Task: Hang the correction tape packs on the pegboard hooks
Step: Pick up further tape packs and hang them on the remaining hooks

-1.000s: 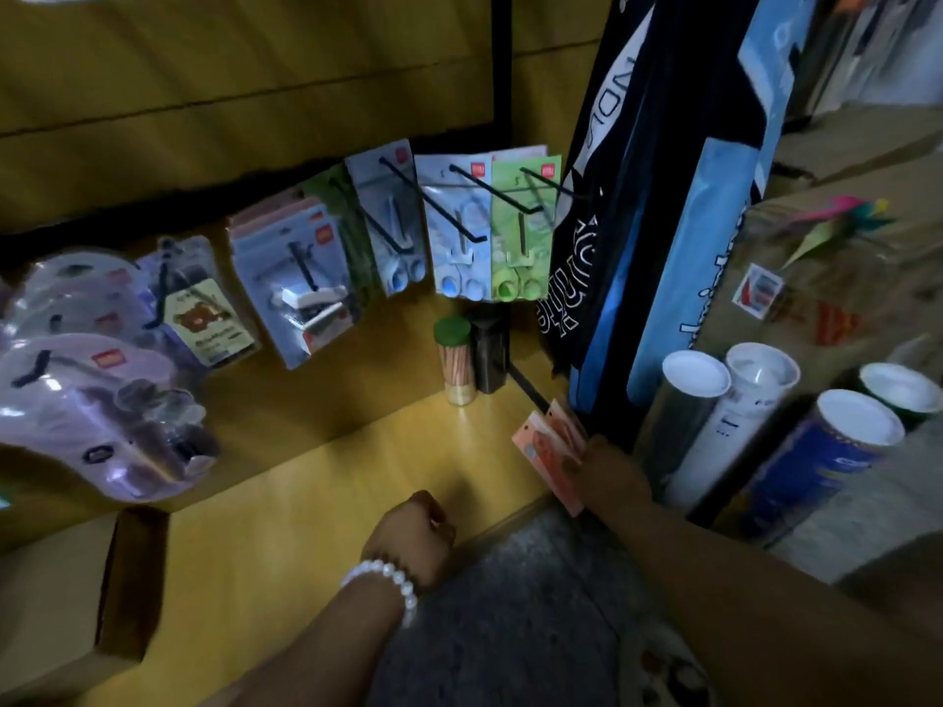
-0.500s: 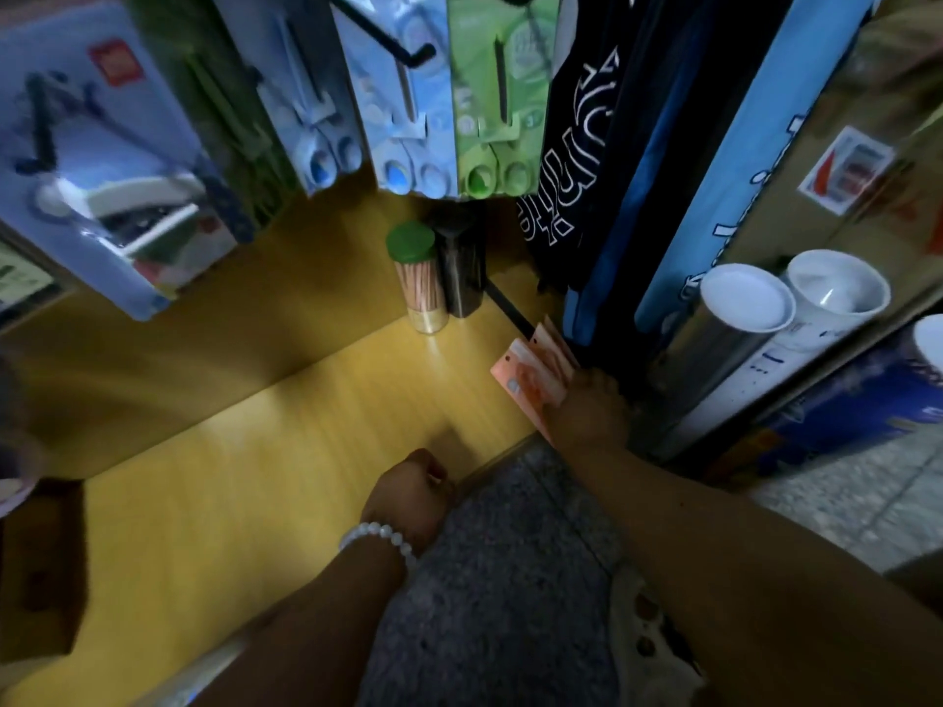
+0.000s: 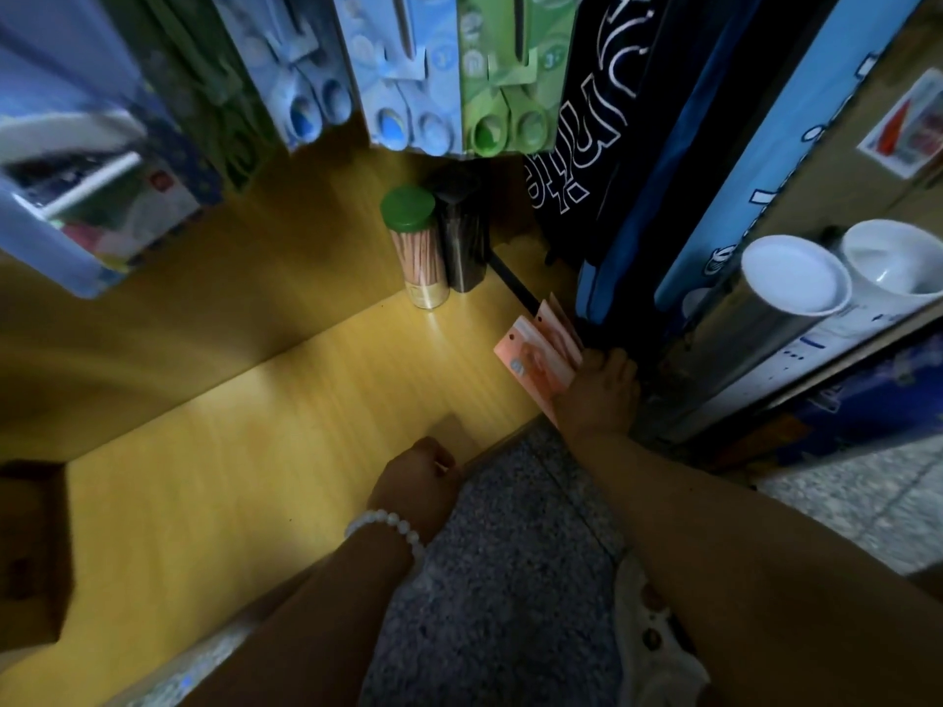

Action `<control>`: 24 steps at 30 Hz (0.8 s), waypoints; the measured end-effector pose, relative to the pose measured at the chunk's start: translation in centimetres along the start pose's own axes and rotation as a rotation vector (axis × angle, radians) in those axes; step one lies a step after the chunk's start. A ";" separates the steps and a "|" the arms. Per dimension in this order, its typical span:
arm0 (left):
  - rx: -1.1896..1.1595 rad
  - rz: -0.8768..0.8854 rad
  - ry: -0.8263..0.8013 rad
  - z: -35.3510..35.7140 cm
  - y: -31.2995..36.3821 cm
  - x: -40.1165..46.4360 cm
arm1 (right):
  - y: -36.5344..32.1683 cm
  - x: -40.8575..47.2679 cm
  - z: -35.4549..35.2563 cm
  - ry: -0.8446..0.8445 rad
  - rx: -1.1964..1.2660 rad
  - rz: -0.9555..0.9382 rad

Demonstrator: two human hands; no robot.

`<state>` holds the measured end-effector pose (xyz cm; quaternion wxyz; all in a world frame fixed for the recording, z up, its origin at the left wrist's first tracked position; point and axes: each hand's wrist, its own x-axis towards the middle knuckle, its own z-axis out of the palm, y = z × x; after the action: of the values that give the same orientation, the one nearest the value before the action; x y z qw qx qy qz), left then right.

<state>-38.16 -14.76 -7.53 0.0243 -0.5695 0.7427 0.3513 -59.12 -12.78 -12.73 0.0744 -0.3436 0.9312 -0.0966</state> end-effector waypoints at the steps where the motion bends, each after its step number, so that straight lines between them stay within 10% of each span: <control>1: -0.002 0.002 0.001 0.0 0.0 0.0 | 0.1 0.1 0.0 -0.005 0.016 -0.008; 24: 0.001 0.001 0.014 0.4 -0.8 0.2 | 0.5 1.7 -1.5 -0.116 0.124 0.029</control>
<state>-37.73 -14.80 -8.30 0.0192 -0.5717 0.7433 0.3470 -61.04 -13.34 -11.49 0.1506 -0.3300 0.9223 -0.1332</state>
